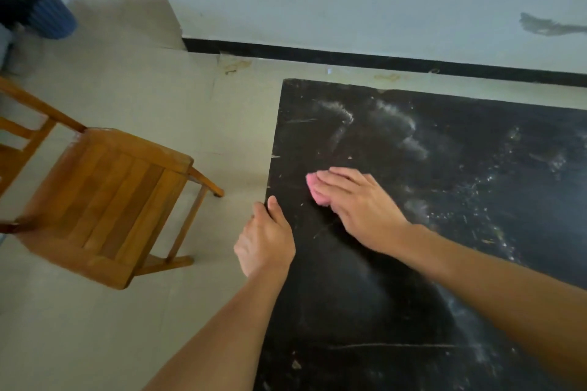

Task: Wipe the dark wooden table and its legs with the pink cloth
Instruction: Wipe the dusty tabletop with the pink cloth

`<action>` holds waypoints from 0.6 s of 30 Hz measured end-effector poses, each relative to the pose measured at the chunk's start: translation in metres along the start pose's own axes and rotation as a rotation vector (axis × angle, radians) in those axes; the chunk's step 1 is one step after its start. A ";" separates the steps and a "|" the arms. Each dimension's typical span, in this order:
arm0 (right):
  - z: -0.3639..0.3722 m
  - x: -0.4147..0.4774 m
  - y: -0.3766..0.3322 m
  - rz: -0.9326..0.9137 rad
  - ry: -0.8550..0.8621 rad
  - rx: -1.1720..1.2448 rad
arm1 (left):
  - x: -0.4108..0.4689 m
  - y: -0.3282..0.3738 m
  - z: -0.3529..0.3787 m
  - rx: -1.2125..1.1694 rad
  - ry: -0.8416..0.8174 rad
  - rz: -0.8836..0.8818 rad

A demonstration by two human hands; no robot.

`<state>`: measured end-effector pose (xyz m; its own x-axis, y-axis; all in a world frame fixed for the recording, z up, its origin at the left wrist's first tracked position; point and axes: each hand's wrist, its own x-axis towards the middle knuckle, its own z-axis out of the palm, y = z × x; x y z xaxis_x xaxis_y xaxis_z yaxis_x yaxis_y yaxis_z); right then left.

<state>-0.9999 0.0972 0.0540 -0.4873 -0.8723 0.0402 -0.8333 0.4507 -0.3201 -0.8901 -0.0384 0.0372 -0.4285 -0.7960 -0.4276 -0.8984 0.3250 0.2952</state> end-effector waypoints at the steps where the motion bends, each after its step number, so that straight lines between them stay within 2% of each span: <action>1: 0.006 0.002 0.005 -0.066 -0.008 -0.002 | 0.000 0.001 -0.001 -0.003 -0.002 -0.002; 2: 0.007 0.016 0.020 -0.048 0.048 0.015 | 0.001 0.001 -0.001 -0.005 -0.002 -0.001; 4: -0.004 0.060 0.056 0.226 0.167 0.028 | 0.004 0.000 0.001 -0.009 0.007 0.005; 6: -0.034 0.104 0.090 0.531 0.183 0.010 | 0.003 -0.002 0.001 -0.002 0.015 0.021; 8: -0.055 0.122 0.091 0.659 0.257 0.036 | 0.001 -0.003 0.000 0.011 0.022 0.046; 9: -0.058 0.120 0.077 0.626 0.287 0.030 | 0.001 -0.005 0.000 0.010 0.023 0.050; 11: -0.049 0.103 0.031 0.418 0.275 0.084 | 0.002 -0.005 -0.001 0.005 0.003 0.042; 13: -0.020 0.082 -0.008 0.174 0.115 0.072 | 0.001 -0.003 -0.002 -0.005 -0.017 0.041; 15: 0.005 0.076 -0.021 0.004 -0.006 0.040 | 0.000 -0.004 0.000 -0.015 -0.009 0.045; 16: 0.009 0.086 -0.011 -0.015 0.027 0.042 | 0.001 -0.004 0.000 -0.014 -0.002 0.047; 17: 0.010 0.102 0.006 0.049 0.116 0.023 | 0.003 -0.005 0.000 -0.013 0.003 0.052; 18: 0.005 0.120 0.027 0.194 0.199 -0.011 | 0.005 -0.006 0.002 -0.016 0.005 0.058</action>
<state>-1.0799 0.0034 0.0455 -0.6790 -0.7155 0.1645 -0.7214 0.6087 -0.3301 -0.8868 -0.0430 0.0319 -0.4793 -0.7784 -0.4053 -0.8704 0.3626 0.3329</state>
